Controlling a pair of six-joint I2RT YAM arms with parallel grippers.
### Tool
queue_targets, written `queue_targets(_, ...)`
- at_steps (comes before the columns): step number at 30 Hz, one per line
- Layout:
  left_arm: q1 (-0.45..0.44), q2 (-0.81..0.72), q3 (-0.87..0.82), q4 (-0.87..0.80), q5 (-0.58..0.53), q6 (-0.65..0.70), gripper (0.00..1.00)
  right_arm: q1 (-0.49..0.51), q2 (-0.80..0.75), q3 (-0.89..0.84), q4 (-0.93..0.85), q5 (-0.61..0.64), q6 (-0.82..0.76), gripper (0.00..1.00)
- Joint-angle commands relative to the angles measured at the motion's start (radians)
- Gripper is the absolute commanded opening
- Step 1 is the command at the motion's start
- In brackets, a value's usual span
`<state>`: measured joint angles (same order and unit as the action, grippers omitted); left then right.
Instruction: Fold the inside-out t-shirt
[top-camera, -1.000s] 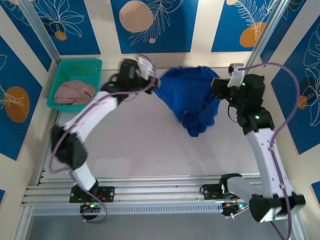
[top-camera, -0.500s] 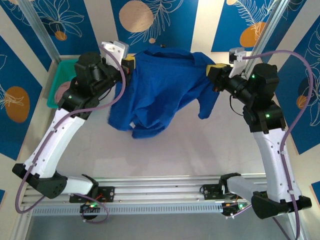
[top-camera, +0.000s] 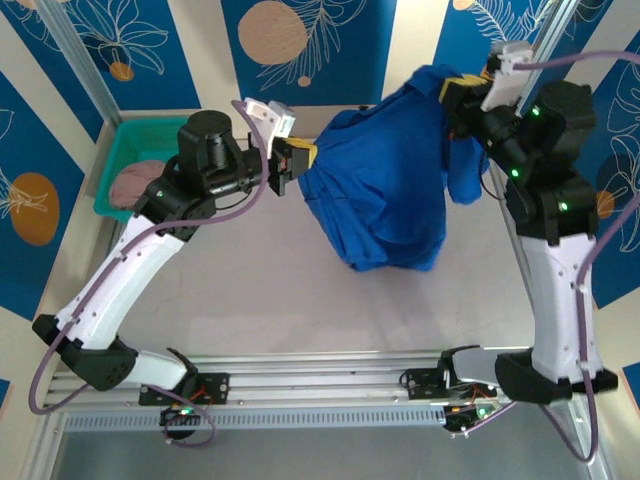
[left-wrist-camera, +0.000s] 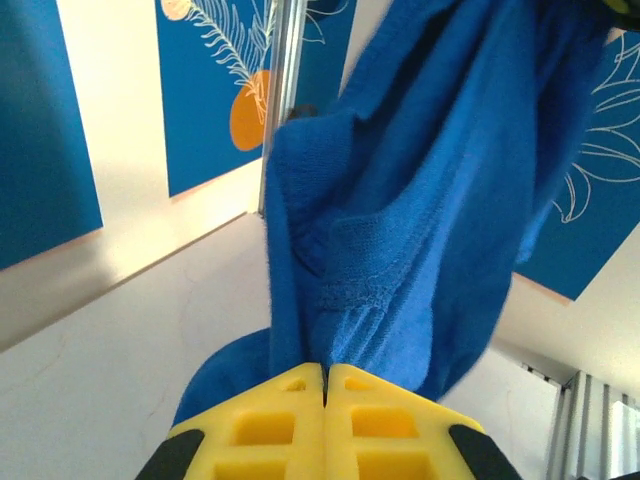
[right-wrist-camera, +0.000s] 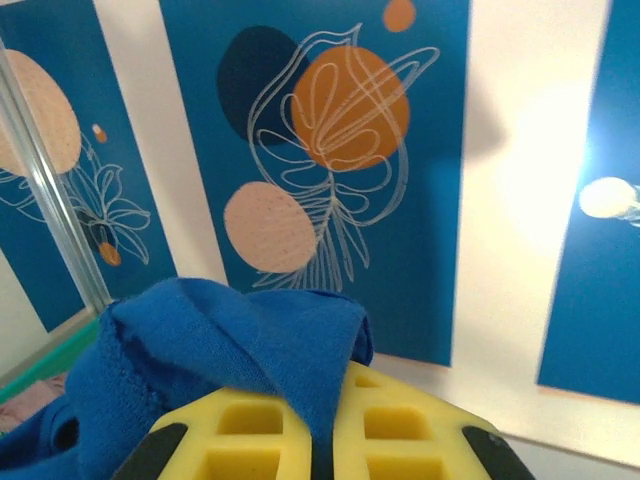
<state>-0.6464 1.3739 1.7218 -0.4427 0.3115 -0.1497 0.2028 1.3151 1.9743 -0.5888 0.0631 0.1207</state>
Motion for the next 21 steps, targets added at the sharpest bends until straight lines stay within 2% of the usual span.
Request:
queue_targets(1, 0.053, -0.061, -0.088, 0.01, -0.077, -0.102, 0.0, 0.079, 0.198, 0.042, 0.005, -0.027, -0.015, 0.08)
queue_targets(3, 0.115, -0.081, -0.196, 0.019, -0.124, -0.175, 0.0, 0.139, 0.346, 0.116, -0.048, -0.061, -0.012, 0.19)
queue_targets(5, 0.188, -0.091, -0.334, 0.056, -0.147, -0.264, 0.0, 0.184, 0.484, 0.215, -0.155, -0.065, -0.019, 0.39)
queue_targets(8, 0.266, -0.083, -0.509, 0.09, -0.204, -0.327, 0.0, 0.207, 0.551, 0.197, -0.227, -0.034, -0.016, 0.57)
queue_targets(9, 0.286, -0.082, -0.56, 0.108, -0.208, -0.335, 0.0, 0.208, 0.529, 0.142, -0.218, -0.036, -0.009, 0.59)
queue_targets(13, 0.339, -0.078, -0.712, 0.156, -0.24, -0.327, 0.0, 0.218, 0.313, -0.297, -0.091, -0.063, 0.069, 0.69)
queue_targets(16, 0.35, -0.072, -0.768, 0.158, -0.253, -0.305, 0.0, 0.258, 0.152, -0.618, -0.053, -0.044, 0.155, 0.69)
queue_targets(21, 0.352, -0.071, -0.807, 0.16, -0.24, -0.3, 0.0, 0.359, -0.024, -1.001, -0.044, 0.056, 0.329, 0.68)
